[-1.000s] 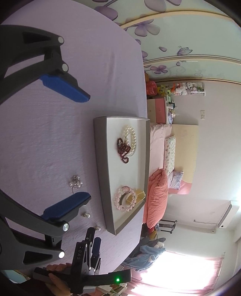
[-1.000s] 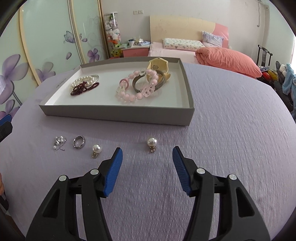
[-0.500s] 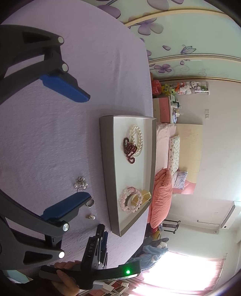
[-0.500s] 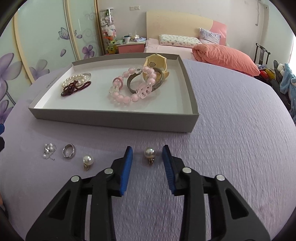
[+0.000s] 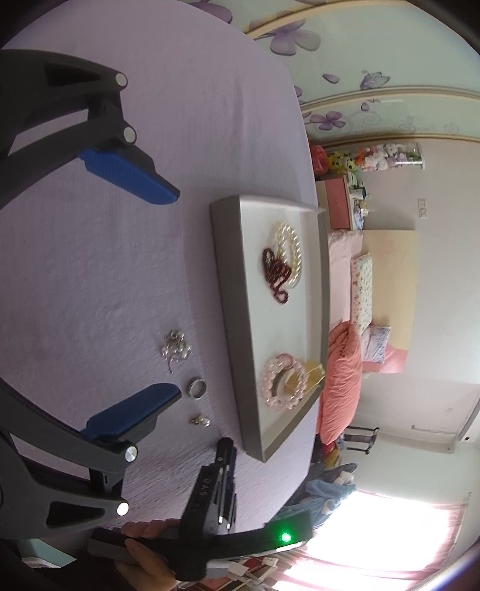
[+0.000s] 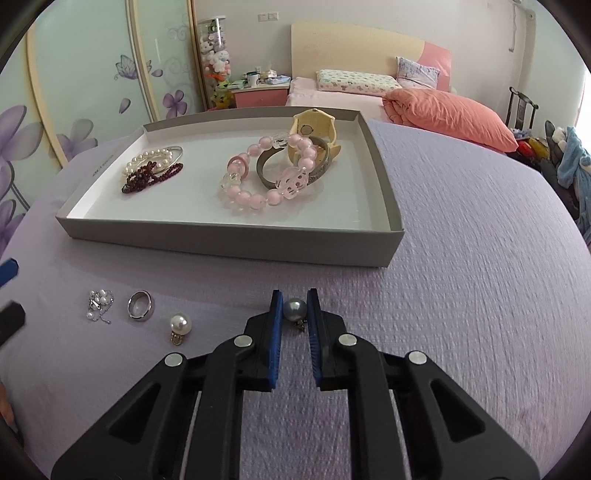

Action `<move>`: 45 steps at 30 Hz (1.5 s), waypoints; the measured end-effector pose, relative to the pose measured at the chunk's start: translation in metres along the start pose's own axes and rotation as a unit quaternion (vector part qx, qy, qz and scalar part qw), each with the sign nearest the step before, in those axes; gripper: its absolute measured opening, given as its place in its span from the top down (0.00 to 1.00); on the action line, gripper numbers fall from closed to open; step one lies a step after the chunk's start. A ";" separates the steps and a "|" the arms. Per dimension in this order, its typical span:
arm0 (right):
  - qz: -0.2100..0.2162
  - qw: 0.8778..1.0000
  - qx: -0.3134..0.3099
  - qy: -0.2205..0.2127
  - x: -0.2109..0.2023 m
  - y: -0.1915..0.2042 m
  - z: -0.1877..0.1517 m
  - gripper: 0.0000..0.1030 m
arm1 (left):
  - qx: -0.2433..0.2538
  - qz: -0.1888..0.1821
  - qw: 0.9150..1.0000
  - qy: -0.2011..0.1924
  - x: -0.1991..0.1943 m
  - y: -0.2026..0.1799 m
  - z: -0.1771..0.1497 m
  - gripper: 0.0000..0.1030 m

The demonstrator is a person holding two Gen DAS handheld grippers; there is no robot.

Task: Organize jewelry
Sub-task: 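Grasp a pearl stud earring with the right gripper, then grasp the silver dangle earrings with the left gripper, then carry both earrings into the tray and open the left gripper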

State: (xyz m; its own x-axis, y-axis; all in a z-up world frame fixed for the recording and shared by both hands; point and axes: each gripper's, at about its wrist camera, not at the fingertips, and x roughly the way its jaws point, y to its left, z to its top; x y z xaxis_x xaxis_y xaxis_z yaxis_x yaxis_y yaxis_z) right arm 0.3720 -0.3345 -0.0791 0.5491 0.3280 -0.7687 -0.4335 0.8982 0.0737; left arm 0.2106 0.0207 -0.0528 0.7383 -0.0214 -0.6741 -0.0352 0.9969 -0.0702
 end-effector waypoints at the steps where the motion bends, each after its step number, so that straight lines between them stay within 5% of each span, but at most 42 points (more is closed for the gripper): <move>1: 0.003 1.000 0.007 0.000 -0.001 -0.003 0.000 0.87 | 0.003 -0.001 1.000 0.005 0.003 -0.003 0.000 0.05; 6: 0.015 0.999 0.027 -0.008 -0.008 -0.012 0.001 0.87 | 0.017 -0.002 0.999 0.029 0.018 -0.017 0.000 0.07; 11: 0.022 0.999 0.036 -0.016 -0.015 -0.017 0.003 0.87 | 0.033 0.000 0.997 0.064 0.042 -0.031 0.003 0.38; 21: 0.036 0.998 0.047 -0.018 -0.018 -0.023 0.005 0.87 | 0.041 -0.006 0.996 0.082 0.062 -0.051 0.009 0.66; 23: 0.039 0.998 0.049 -0.018 -0.018 -0.023 0.006 0.87 | 0.049 -0.006 0.996 0.081 0.063 -0.054 0.008 0.88; 34: 0.049 0.997 0.048 -0.036 -0.034 -0.019 0.009 0.87 | 0.020 -0.014 0.997 0.073 0.051 -0.029 0.007 0.92; 45: 0.074 0.993 0.038 -0.082 -0.063 -0.002 0.027 0.87 | -0.025 -0.002 1.000 -0.004 -0.009 0.022 0.038 0.92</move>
State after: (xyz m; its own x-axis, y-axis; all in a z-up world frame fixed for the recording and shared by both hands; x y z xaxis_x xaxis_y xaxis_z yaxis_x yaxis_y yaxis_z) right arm 0.3576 -0.3487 -0.0141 0.5952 0.4967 -0.6317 -0.4664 0.8537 0.2318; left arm 0.2283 0.0456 -0.0204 0.7433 -0.0239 -0.6685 -0.0669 0.9917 -0.1099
